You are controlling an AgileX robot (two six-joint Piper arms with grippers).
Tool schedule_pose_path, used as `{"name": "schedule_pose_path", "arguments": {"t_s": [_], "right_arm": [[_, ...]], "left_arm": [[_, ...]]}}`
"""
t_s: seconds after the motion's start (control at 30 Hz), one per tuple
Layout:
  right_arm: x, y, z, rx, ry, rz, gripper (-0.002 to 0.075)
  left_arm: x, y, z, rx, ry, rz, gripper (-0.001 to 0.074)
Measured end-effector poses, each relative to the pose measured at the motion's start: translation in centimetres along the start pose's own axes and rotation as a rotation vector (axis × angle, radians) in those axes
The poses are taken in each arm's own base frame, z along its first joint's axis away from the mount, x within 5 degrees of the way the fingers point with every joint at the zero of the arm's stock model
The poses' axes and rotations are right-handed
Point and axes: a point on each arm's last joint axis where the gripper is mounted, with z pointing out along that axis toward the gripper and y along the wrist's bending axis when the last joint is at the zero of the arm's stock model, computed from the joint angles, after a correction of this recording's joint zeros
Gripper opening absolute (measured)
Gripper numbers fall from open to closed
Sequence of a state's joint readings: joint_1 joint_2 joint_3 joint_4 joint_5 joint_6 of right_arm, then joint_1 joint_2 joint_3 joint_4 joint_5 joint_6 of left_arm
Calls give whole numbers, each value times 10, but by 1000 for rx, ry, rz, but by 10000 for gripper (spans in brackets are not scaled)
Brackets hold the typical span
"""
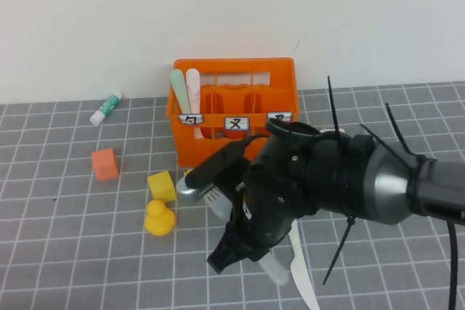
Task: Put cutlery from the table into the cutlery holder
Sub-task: Pick up the fork, then place the fork on the box
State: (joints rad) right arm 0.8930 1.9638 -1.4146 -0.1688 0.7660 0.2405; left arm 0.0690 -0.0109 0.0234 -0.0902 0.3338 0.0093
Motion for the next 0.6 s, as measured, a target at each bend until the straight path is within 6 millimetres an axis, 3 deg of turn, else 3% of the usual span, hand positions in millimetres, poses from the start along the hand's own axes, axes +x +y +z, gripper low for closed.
{"name": "schedule_pose_path", "arguments": {"t_s": [0.3,0.6], "right_arm": [[-14,-4,-22,22,-185,-55,151],[-41,-40,-65,-8,-551,20,150]], "left_arm": [[0,0,0,0,0,0,-1],[0,0,0,0,0,0,-1]]}}
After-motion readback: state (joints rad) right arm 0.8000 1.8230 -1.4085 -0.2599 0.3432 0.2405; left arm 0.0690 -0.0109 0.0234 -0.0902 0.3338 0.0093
